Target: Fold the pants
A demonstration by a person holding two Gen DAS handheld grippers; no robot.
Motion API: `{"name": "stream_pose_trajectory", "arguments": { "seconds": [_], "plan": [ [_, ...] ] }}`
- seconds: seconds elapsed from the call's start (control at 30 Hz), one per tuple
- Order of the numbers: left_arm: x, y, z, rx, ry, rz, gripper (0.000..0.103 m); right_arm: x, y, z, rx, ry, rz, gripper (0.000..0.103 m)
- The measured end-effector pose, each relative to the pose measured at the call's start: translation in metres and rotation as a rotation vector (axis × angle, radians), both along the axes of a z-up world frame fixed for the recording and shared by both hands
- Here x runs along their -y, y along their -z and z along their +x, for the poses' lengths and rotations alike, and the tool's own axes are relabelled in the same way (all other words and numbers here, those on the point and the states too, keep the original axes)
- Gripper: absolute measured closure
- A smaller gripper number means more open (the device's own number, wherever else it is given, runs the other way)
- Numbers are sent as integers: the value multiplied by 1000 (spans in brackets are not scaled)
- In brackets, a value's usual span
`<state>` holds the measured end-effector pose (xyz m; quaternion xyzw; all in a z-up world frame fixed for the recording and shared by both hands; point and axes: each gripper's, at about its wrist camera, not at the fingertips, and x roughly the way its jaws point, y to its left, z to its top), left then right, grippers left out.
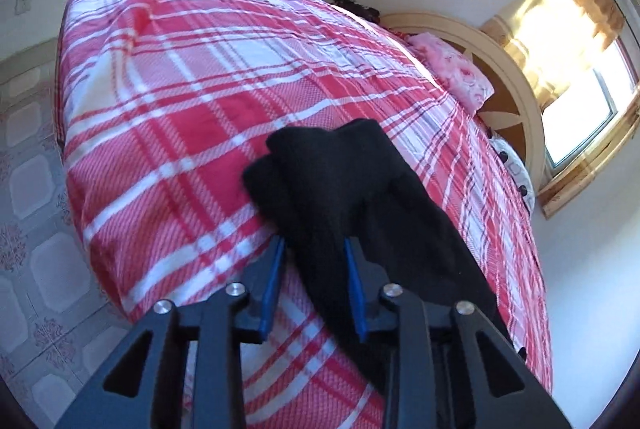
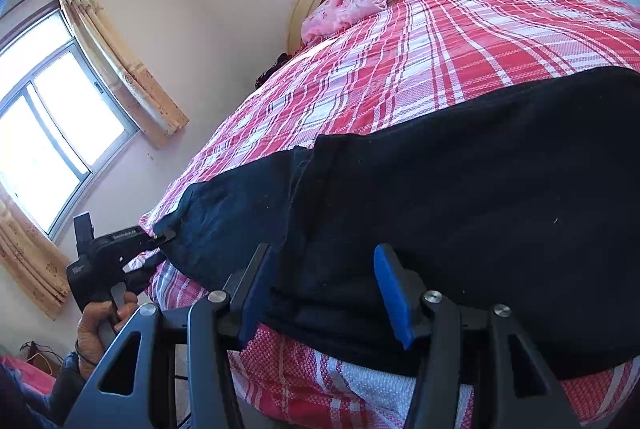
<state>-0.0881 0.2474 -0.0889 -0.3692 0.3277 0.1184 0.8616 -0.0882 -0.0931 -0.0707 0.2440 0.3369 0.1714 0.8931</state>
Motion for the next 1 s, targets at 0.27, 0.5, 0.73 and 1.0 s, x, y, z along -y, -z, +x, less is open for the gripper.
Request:
{"name": "stream_pose_trajectory", "arguments": {
  "seconds": [0.27, 0.5, 0.73, 1.0],
  "plan": [
    [3, -2, 10, 6, -4, -48, 40, 1, 0, -1, 2, -2, 13, 49],
    [-10, 1, 29, 52, -39, -110, 71, 1, 1, 0, 4, -3, 10, 49],
    [-6, -6, 31, 47, 38, -16, 88, 4, 3, -1, 5, 2, 33, 48],
    [51, -64, 33, 196, 235, 282, 88, 5, 2, -2, 6, -19, 66, 43]
  ]
}}
